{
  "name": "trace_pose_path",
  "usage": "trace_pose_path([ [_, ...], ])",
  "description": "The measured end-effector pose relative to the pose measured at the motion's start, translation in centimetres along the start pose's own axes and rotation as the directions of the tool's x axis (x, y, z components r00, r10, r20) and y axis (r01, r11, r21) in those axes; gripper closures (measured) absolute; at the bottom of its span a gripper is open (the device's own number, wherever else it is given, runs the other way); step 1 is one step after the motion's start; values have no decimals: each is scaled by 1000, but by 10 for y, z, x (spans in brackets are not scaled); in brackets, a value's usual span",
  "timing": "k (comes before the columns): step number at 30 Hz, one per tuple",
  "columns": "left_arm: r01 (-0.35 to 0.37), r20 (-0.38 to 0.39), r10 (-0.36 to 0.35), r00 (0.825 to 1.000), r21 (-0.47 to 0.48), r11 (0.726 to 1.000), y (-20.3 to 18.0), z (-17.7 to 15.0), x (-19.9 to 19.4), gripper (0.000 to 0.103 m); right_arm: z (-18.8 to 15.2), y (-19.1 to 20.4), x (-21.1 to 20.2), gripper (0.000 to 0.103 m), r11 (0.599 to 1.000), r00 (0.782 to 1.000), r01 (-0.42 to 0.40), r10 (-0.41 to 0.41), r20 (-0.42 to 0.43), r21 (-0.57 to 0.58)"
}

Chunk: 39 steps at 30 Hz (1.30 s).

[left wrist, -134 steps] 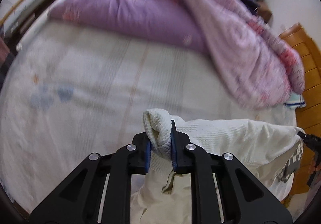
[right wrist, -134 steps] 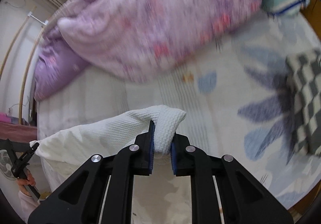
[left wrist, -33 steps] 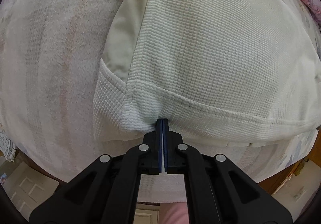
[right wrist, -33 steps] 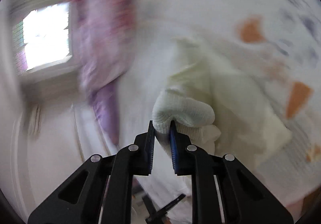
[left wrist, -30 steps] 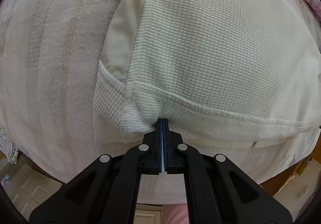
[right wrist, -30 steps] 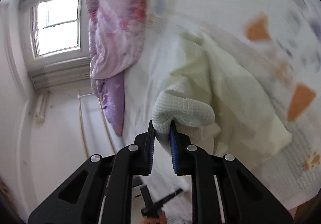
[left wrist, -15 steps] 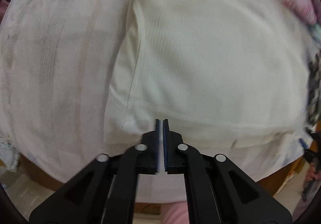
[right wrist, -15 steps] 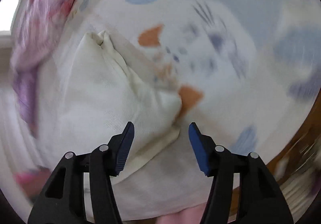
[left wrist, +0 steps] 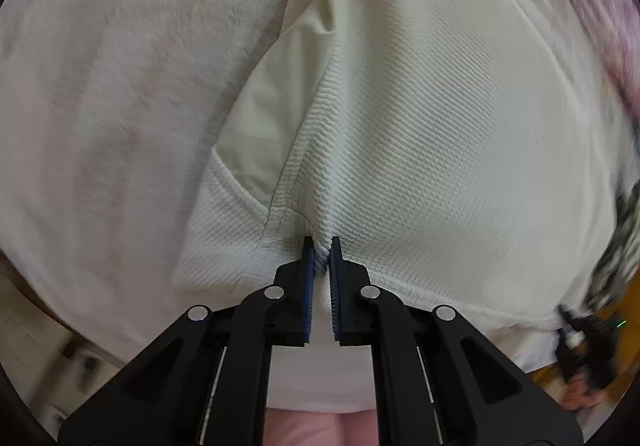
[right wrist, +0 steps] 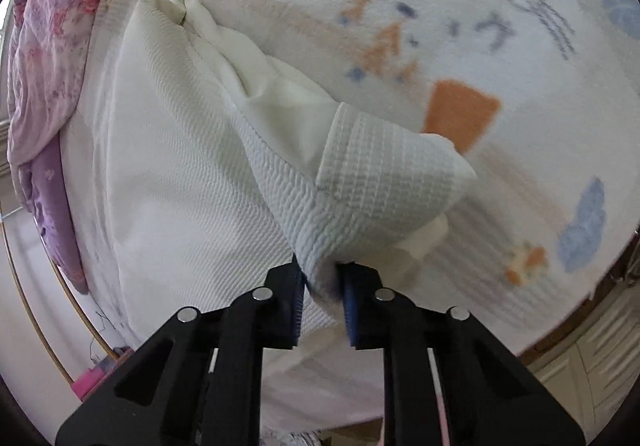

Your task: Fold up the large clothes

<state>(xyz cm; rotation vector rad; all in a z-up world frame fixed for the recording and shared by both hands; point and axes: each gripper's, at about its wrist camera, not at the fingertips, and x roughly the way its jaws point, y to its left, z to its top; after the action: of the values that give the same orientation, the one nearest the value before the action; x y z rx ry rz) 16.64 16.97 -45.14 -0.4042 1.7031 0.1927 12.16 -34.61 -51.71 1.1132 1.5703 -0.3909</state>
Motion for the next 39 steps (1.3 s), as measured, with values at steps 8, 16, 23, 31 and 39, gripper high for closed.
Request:
trace_pose_path([
  [8,-165,-13,169,986,165,972,-28,-9,3,70,5,-24,20,38,986,984,165,-163,-75,30],
  [16,-340,232,280,931,282,897,-71,-10,-39,53,-19,33,-74,51,871,899,360,-227,374,-335],
  [23,-256,76,245,967,288,923,-61,13,10,74,22,64,29,97,810,916,401,-347,202,-427],
  [31,-213,318,105,942,328,921,-121,35,-69,74,-20,195,-29,97,667,926,272,16,378,-694],
  [39,-123,477,-102,873,418,900,-209,54,16,85,-48,249,78,97,502,950,94,214,228,-860],
])
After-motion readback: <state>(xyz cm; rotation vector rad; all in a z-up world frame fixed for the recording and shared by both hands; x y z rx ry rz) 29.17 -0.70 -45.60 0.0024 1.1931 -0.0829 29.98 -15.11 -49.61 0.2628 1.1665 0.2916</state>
